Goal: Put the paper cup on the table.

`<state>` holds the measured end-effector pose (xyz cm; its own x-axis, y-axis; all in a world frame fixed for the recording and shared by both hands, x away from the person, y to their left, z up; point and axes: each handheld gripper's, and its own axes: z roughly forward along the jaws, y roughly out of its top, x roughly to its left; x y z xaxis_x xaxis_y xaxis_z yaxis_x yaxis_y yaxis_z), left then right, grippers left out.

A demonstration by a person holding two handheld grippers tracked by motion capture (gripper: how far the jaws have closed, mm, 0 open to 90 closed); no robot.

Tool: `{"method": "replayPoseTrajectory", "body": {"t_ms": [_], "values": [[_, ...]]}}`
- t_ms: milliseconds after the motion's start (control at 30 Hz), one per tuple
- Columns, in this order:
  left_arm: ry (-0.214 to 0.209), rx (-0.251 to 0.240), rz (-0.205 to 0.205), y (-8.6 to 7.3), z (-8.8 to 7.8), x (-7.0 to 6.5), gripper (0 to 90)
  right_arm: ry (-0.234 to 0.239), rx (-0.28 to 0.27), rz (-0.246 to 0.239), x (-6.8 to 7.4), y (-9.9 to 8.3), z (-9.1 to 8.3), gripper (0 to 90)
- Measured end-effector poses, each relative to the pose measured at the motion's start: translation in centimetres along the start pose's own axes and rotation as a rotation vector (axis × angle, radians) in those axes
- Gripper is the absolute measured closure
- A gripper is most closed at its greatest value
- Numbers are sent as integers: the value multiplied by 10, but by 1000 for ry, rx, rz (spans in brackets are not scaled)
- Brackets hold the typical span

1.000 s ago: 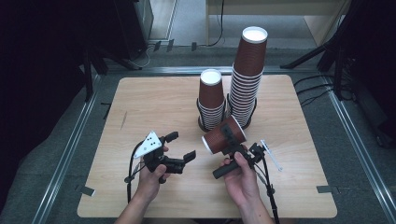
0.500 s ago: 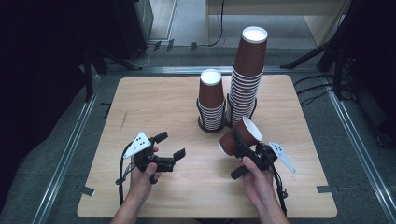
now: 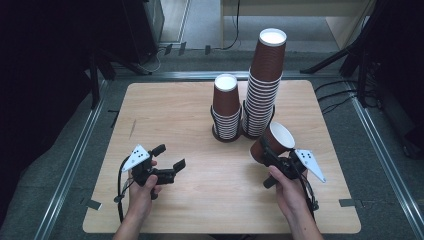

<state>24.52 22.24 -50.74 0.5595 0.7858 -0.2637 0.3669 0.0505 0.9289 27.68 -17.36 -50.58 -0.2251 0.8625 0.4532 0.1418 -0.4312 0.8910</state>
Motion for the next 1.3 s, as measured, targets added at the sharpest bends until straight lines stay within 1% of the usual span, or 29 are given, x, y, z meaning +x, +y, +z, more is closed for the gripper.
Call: {"method": "replayPoseTrajectory", "body": {"t_ms": [100, 167, 233, 367, 467, 500, 600, 667, 700, 833, 867, 933, 1000, 1067, 1167, 1233, 1267, 1300], "values": [[18, 9, 3, -3, -3, 4, 1, -15, -20, -51, -4, 4, 2, 106], [34, 13, 6, -6, -6, 6, 1, -29, -24, -73, -7, 5, 4, 106], [47, 22, 5, -9, -9, 9, 1, -42, -33, -84, -11, 6, 6, 106], [74, 31, 2, -15, -14, 14, 1, -63, -45, -145, -19, 7, 10, 106], [97, 37, 4, -18, -22, 19, 1, -64, -48, -153, -23, 9, 11, 106], [104, 42, 5, -19, -24, 20, 1, -65, -53, -171, -25, 10, 12, 106], [131, 46, -12, -23, -33, 28, 1, -69, -59, -189, -30, 14, 12, 106], [151, 42, -36, -24, -39, 33, 1, -89, -64, -215, -34, 15, 12, 105], [155, 37, -44, -25, -41, 34, 1, -108, -61, -234, -38, 16, 12, 105], [178, 29, -55, -26, -51, 39, 1, -154, -57, -285, -47, 18, 14, 105], [182, 31, -54, -27, -53, 40, 1, -165, -60, -310, -49, 18, 15, 105], [191, 34, -60, -31, -57, 43, 1, -176, -57, -332, -52, 18, 15, 105], [201, 37, -67, -33, -63, 47, 1, -184, -52, -375, -55, 18, 15, 105], [216, 37, -74, -35, -69, 52, 1, -192, -43, -408, -58, 17, 16, 105], [236, 37, -94, -37, -75, 59, 1, -211, -24, -421, -62, 16, 18, 105], [249, 39, -113, -40, -79, 62, 1, -245, 1, -440, -65, 13, 20, 104], [254, 46, -112, -41, -80, 64, 1, -262, 14, -448, -66, 11, 21, 103], [258, 49, -109, -42, -81, 64, 1, -263, 21, -453, -67, 9, 21, 103]]}}
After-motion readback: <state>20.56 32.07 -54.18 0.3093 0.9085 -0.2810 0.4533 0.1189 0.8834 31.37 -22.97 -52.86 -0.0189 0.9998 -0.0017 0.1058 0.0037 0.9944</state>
